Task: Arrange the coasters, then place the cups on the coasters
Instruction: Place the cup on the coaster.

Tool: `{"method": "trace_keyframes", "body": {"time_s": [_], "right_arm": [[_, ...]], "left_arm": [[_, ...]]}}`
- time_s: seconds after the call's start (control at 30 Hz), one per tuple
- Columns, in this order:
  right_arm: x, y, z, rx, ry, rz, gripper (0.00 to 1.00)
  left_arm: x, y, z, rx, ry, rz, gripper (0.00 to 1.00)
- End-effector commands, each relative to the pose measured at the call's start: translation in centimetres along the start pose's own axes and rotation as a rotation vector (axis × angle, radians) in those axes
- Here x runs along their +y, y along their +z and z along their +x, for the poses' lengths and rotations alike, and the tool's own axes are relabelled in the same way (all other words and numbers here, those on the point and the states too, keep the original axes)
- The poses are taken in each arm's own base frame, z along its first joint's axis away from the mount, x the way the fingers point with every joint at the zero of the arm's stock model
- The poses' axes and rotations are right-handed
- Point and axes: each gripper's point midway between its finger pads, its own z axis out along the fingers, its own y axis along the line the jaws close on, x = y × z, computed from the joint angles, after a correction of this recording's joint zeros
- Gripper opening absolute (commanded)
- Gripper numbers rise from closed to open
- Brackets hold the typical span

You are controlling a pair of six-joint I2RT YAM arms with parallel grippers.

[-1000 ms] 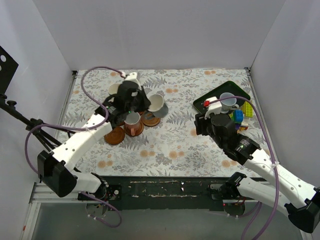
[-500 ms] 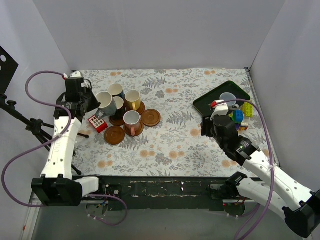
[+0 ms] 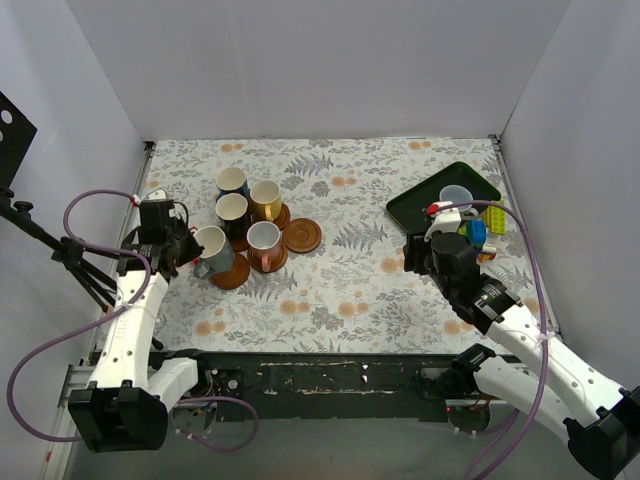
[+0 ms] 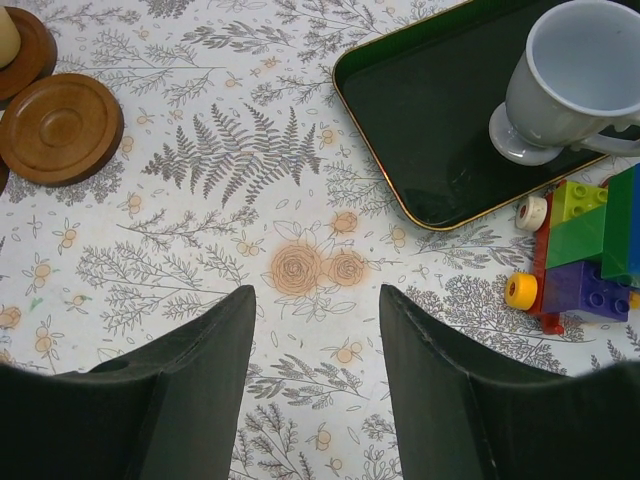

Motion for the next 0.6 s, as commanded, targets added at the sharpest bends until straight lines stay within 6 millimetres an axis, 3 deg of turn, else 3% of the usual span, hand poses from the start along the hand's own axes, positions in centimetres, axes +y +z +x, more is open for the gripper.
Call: {"method": "trace_keyframes", "body": {"time_s": [0.0, 0.57], "right_arm": [[0.3, 0.1, -1.4, -0.067, 0.044, -0.017, 0.60], [0.1, 0.2, -1.0, -0.065, 0.073, -0.015, 0.60]], "left_arm": [[-1.1, -1.0, -2.7, -0.161, -0.051, 0.071, 0.00], [0.2, 2.7, -1.4, -0.228, -0.125, 0.041, 0.00]]}}
